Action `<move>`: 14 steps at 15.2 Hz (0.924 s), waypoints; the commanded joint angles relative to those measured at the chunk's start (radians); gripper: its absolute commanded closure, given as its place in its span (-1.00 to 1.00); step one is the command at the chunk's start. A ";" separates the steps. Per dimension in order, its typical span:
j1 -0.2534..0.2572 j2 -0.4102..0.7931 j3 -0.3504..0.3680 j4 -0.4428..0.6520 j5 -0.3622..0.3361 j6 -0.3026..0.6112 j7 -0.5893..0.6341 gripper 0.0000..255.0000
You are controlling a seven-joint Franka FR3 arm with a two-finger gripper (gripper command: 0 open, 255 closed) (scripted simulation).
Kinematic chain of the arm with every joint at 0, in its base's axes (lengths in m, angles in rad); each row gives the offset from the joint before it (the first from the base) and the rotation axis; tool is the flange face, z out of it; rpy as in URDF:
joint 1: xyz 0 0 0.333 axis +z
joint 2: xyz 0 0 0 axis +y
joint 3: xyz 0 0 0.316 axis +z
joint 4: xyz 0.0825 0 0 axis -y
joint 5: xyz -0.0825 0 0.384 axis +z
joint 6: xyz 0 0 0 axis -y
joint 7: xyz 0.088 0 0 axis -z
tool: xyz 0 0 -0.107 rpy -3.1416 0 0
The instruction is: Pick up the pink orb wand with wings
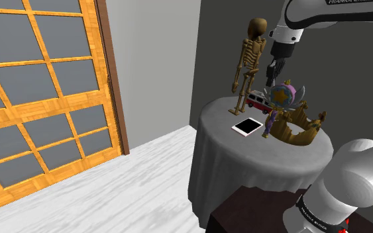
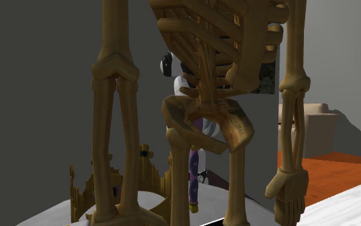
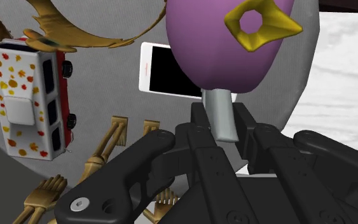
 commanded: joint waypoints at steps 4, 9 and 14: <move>0.002 0.011 0.004 0.061 0.005 -0.052 -0.005 1.00; 0.006 0.028 0.008 0.143 0.011 -0.116 -0.011 1.00; 0.009 0.050 0.012 0.230 0.017 -0.180 -0.017 1.00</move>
